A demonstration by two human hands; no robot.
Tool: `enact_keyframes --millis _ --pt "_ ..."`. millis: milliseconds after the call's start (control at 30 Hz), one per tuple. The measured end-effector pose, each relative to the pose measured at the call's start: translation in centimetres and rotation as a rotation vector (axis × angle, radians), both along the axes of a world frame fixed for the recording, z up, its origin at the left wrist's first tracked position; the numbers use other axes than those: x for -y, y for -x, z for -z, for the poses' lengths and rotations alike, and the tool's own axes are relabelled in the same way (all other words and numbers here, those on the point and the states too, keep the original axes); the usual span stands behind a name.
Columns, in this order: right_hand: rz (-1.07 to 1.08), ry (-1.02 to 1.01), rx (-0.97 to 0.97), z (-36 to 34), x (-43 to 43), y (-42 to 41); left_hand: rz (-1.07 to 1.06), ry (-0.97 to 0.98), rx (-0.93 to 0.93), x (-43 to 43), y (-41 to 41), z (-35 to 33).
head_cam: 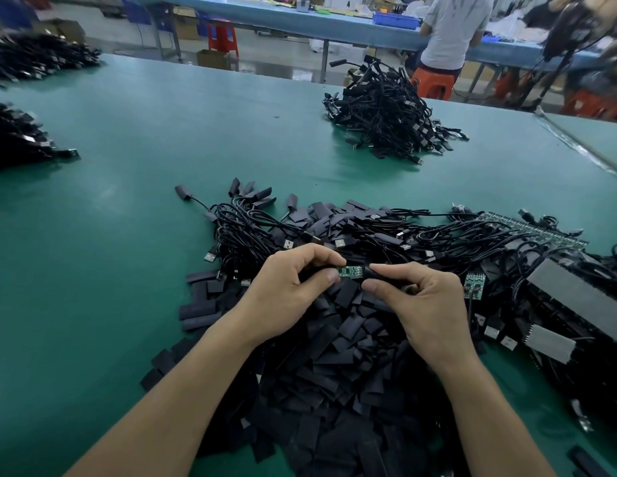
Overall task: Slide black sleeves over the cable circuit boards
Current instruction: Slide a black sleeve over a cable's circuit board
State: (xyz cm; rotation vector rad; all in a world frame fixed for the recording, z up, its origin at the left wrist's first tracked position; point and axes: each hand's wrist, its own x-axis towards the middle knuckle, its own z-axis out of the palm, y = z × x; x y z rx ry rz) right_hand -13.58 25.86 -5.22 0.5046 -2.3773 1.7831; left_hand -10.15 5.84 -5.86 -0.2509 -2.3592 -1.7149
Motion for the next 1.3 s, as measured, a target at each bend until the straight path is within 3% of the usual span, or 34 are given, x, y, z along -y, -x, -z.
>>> enact_keyframes --millis 833,1067,1300 --pt "-0.160 -0.106 0.039 -0.1 -0.2 -0.2 0.101 0.005 0.013 0.3 0.0 0.0" --pt "-0.039 -0.234 -0.233 -0.1 0.7 -0.6 -0.017 -0.055 -0.029 0.4 0.3 0.2" --pt "0.014 -0.276 -0.300 0.0 0.6 -0.6 -0.049 -0.073 -0.059 0.2 0.0 0.2"
